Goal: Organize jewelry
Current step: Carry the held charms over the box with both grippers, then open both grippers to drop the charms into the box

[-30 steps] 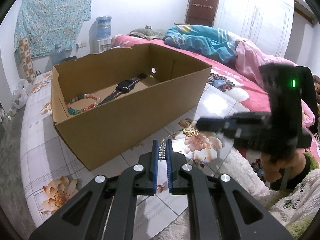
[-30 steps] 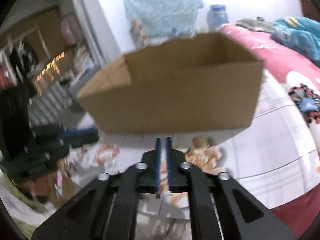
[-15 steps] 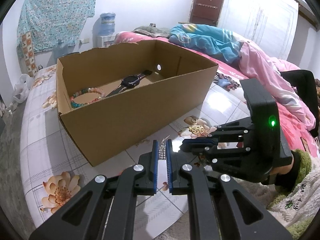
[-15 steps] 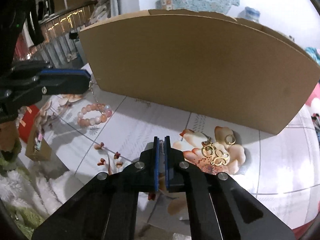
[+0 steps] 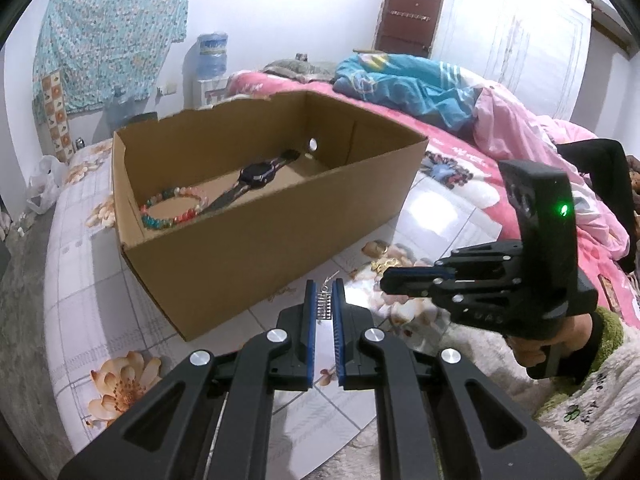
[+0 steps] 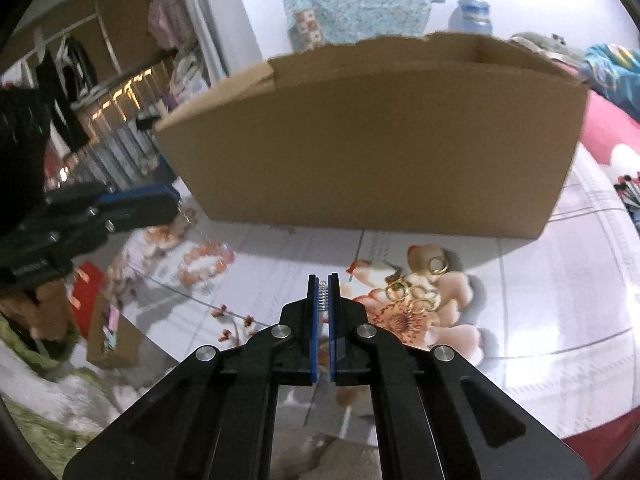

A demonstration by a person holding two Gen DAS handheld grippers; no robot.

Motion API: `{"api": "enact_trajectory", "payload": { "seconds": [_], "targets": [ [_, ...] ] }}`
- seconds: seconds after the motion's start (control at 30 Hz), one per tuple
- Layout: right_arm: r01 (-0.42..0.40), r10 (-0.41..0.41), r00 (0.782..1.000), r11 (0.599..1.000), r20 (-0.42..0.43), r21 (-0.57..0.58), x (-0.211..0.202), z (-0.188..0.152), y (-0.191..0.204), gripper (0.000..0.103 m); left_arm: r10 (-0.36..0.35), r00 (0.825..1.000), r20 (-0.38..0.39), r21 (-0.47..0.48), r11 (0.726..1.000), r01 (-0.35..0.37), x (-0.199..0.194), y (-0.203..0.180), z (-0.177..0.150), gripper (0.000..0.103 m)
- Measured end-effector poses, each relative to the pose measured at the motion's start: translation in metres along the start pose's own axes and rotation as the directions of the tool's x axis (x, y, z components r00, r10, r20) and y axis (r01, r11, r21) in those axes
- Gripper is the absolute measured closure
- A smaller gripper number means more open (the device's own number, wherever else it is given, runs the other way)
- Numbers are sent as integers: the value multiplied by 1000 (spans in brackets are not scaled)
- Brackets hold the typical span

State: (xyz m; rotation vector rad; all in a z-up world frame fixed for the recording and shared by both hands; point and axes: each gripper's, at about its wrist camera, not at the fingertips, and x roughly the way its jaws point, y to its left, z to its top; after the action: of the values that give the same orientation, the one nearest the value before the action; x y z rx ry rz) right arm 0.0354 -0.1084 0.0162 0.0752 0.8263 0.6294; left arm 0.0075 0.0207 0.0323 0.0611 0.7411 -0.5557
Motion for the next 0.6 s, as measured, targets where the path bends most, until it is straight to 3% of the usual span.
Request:
{"api": "enact_trajectory", "payload": {
  "seconds": [0.17,0.33,0.5,0.6],
  "targets": [
    [-50,48,993,999,110,11,-37,31,1,101,-31,996,88,10,999,30,-22,-2,23,96],
    [-100,91,972,995,216,27,-55,76,-10,101,-82,983,162,33,996,78,-28,0,65,96],
    [-96,81,976,993,202,68,-30,112,-32,101,-74,988,135,-5,997,75,6,16,100,96],
    [-47,28,985,993,169,107,-9,125,-50,100,-15,994,113,-71,997,23,34,32,116,95]
  ]
}}
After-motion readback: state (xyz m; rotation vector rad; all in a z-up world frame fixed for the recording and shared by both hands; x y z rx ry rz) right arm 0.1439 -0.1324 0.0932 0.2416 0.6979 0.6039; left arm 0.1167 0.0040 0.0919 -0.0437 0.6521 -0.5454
